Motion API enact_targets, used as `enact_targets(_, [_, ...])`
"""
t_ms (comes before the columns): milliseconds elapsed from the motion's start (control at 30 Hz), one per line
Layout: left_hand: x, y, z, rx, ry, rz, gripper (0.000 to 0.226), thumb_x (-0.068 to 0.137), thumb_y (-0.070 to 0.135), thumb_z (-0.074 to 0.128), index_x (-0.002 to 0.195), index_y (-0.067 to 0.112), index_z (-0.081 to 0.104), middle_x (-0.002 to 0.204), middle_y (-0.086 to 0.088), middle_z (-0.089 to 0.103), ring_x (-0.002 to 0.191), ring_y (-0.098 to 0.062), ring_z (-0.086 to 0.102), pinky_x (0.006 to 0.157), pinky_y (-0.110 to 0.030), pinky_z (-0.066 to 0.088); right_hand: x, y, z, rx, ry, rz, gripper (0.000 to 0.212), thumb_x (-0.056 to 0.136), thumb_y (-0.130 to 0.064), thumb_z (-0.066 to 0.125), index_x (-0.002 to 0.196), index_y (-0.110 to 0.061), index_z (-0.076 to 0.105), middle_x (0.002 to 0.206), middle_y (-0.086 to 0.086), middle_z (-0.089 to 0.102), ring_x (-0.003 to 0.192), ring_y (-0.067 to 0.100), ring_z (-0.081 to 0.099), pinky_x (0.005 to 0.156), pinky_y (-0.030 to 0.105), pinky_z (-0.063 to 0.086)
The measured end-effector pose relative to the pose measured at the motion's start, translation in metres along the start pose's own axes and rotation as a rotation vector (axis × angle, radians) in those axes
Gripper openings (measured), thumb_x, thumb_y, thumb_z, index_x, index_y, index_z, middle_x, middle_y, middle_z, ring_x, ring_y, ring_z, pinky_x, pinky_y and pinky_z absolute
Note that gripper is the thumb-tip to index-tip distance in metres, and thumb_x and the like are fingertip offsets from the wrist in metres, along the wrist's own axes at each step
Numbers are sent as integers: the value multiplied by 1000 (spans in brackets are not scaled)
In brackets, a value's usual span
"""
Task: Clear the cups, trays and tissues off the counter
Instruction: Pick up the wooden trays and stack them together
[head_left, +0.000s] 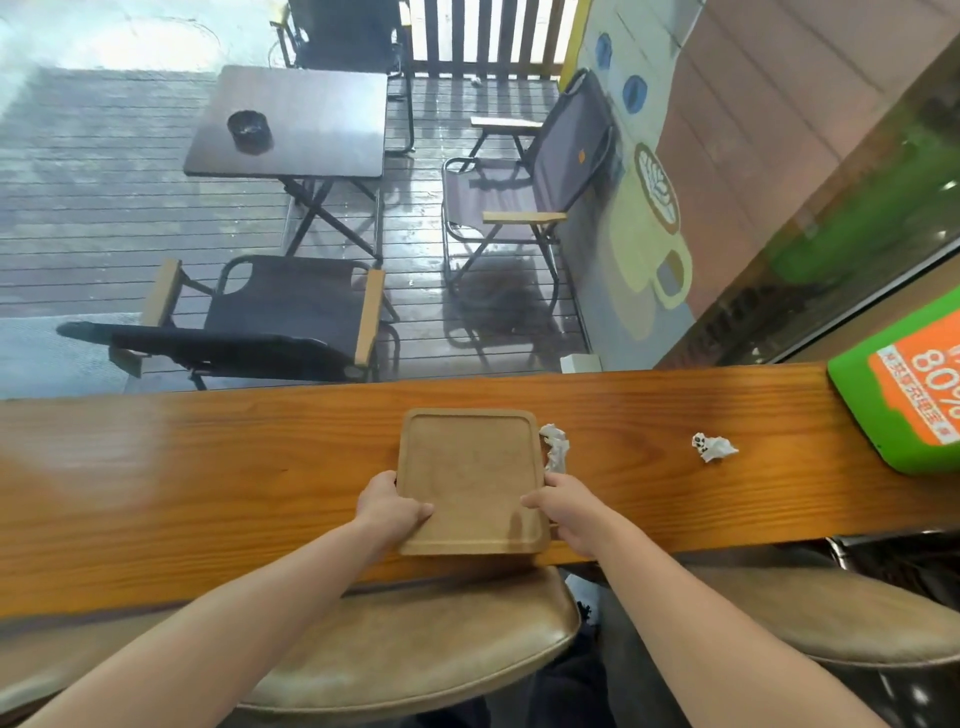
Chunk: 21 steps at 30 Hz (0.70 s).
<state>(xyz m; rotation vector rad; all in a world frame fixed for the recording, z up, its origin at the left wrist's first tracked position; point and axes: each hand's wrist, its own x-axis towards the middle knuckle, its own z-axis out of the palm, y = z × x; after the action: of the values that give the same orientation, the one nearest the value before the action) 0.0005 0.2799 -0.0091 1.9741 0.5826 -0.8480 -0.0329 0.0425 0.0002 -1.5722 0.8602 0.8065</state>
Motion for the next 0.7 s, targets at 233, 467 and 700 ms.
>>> enact_targets(233, [7, 4, -4, 141, 12, 9, 50, 80, 20, 82, 124, 12, 60, 119, -7, 68, 113, -25, 64, 93, -40, 56, 6, -5, -2, -131, -11, 12, 41, 93, -15, 64, 133, -12, 53, 134, 9, 59, 122, 29, 56, 106, 52, 45])
enact_targets(467, [10, 3, -1, 220, 56, 35, 49, 79, 23, 84, 121, 11, 61, 119, -8, 68, 111, -25, 64, 82, -32, 52, 6, -11, 2, -280, 31, -3, 60, 90, -23, 67, 143, -9, 43, 142, 10, 52, 128, 28, 51, 106, 46, 46])
enact_targets(700, [11, 1, 1, 341, 41, 147, 45, 84, 26, 77, 123, 13, 57, 123, -8, 66, 113, -26, 62, 84, -32, 54, 4, -12, 5, -385, 97, -9, 81, 90, -35, 66, 155, -10, 25, 158, 14, 21, 141, 33, 33, 115, 47, 35])
